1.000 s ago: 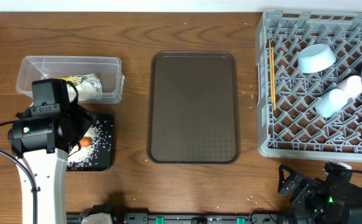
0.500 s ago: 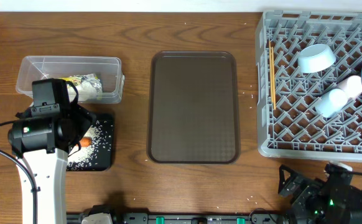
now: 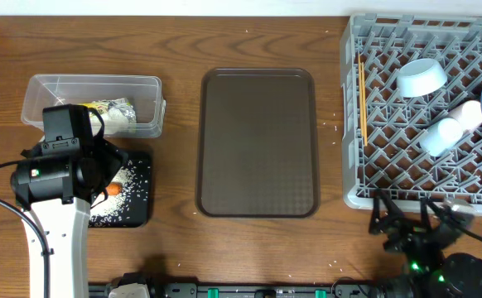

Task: Sort waste into correct bins and load items into the dishwasher rack

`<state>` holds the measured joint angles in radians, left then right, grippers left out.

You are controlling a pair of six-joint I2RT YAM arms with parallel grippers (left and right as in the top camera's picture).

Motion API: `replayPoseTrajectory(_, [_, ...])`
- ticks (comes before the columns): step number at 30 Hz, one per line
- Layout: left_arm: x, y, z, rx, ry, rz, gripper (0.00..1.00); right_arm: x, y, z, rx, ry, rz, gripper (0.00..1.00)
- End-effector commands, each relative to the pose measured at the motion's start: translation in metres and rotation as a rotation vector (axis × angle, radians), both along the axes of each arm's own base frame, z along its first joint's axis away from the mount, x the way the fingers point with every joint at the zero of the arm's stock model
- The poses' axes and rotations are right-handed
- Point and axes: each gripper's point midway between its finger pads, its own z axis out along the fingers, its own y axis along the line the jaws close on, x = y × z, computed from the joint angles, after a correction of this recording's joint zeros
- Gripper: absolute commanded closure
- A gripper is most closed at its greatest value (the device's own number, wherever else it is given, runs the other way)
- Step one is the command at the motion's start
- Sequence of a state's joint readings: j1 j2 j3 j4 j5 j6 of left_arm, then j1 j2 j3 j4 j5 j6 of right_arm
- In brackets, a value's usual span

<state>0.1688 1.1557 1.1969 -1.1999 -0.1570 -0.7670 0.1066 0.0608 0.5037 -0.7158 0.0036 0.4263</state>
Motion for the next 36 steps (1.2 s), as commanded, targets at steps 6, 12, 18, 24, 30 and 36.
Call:
replayPoseTrajectory(6, [-0.002,0.003,-0.001,0.006,0.004,0.023,0.02,0.036,0.011,-0.04,-0.101,-0.122,0.097,0.01])
replayPoseTrajectory(12, [-0.002,0.003,-0.001,0.006,0.004,0.023,0.02,0.053,0.007,-0.049,-0.107,-0.231,0.077,0.01])
replayPoseTrajectory(18, [-0.002,0.003,-0.001,0.006,0.004,0.023,0.02,0.057,0.008,-0.055,-0.203,-0.272,0.093,0.01])
replayPoseTrajectory(24, [-0.002,0.003,-0.001,0.006,0.004,0.023,0.02,0.056,0.007,-0.063,-0.358,-0.257,0.118,0.01])
replayPoseTrajectory(30, [-0.002,0.003,-0.001,0.006,0.004,0.023,0.02,0.057,0.007,-0.063,-0.379,-0.26,0.118,0.01])
replayPoseTrajectory(36, [-0.002,0.003,-0.001,0.006,0.004,0.023,0.02,0.057,0.007,-0.062,-0.379,-0.26,0.118,0.01])
